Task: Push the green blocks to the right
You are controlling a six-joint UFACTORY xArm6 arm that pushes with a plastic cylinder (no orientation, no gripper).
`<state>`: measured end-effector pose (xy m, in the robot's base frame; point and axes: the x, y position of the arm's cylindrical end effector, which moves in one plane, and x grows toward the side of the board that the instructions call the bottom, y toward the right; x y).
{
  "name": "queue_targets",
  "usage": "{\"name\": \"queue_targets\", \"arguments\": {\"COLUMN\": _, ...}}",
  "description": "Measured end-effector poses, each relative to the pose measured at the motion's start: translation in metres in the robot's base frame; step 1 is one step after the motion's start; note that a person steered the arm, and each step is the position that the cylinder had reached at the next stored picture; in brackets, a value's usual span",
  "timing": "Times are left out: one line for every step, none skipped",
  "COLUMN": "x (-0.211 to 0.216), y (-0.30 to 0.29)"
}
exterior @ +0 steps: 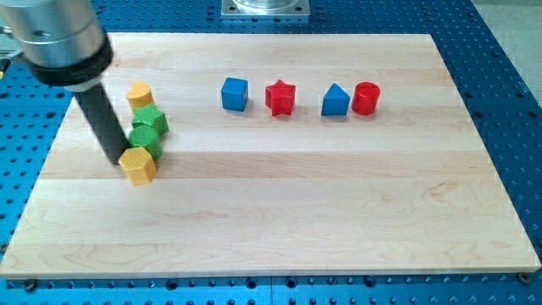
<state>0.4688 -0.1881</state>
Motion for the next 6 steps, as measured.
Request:
{"name": "queue_targets", "arguments": {"x": 0.0, "y": -0.001}}
{"name": "queue_targets", "arguments": {"x": 0.025, "y": -0.009}}
{"name": "queue_targets", "arguments": {"x": 0.061, "y": -0.008}}
{"name": "queue_targets", "arguments": {"x": 0.077, "y": 0.066}}
{"name": "queue_targets", "arguments": {"x": 0.031, "y": 0.129}}
{"name": "queue_targets", "arguments": {"x": -0.014, "y": 0.11}}
